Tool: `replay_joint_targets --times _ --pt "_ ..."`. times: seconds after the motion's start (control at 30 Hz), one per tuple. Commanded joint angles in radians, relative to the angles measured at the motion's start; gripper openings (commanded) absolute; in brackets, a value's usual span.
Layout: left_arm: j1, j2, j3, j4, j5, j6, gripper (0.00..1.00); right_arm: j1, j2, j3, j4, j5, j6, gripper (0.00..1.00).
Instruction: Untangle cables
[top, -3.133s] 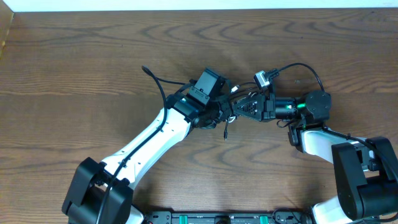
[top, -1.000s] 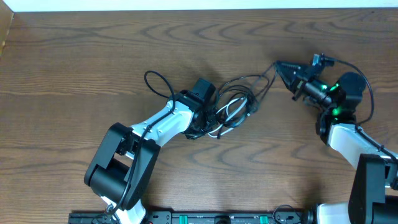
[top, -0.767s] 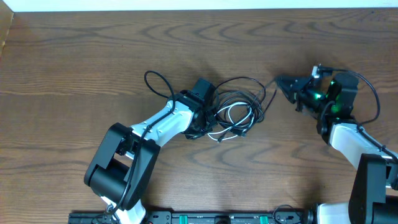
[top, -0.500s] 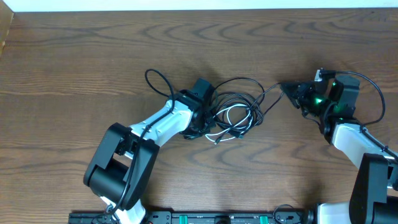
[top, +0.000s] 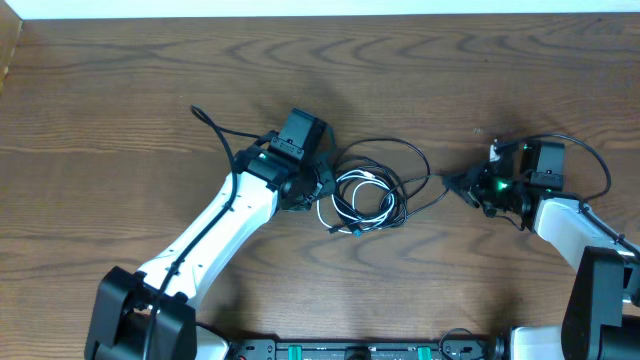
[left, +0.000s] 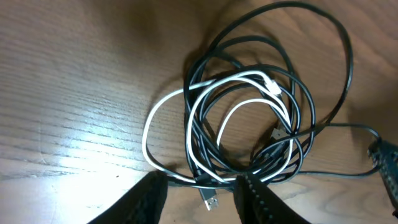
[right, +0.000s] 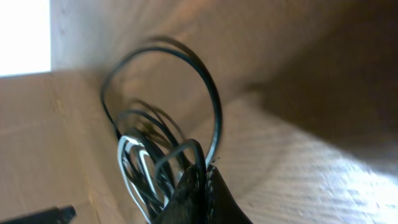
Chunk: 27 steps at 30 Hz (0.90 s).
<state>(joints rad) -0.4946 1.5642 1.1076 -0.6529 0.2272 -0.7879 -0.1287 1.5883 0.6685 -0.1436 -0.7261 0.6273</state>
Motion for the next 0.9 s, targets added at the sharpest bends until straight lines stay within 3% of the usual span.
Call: replay_joint_targets --times 0.0,0.2,0.4,0.6,0.63,0.73,0.87 --pt "-0.029 0.028 -0.005 -0.005 0.031 -0.003 0.43 -0.007 -0.01 0.007 -0.069 -0.005 -0.127 0.01" --pt "-0.136 0.091 -0.006 -0.006 0.029 -0.085 0.43 -0.007 -0.01 0.005 -0.26 0.092 -0.188 0.01" --pt "-0.222 0.198 -0.008 0.002 -0.043 -0.241 0.44 -0.007 -0.01 0.004 -0.391 0.107 -0.189 0.01" --pt "-0.245 0.301 -0.008 0.068 -0.058 -0.243 0.43 0.013 -0.01 0.002 -0.444 0.107 -0.2 0.01" --pt "-0.243 0.312 -0.008 0.076 -0.064 -0.243 0.4 0.015 -0.01 0.002 -0.444 0.107 -0.221 0.01" --pt "-0.242 0.338 -0.008 0.083 -0.122 -0.243 0.08 0.014 -0.01 0.002 -0.44 0.13 -0.336 0.01" --pt "-0.242 0.346 -0.008 0.075 -0.22 -0.234 0.08 0.012 -0.01 0.003 -0.452 0.278 -0.348 0.01"
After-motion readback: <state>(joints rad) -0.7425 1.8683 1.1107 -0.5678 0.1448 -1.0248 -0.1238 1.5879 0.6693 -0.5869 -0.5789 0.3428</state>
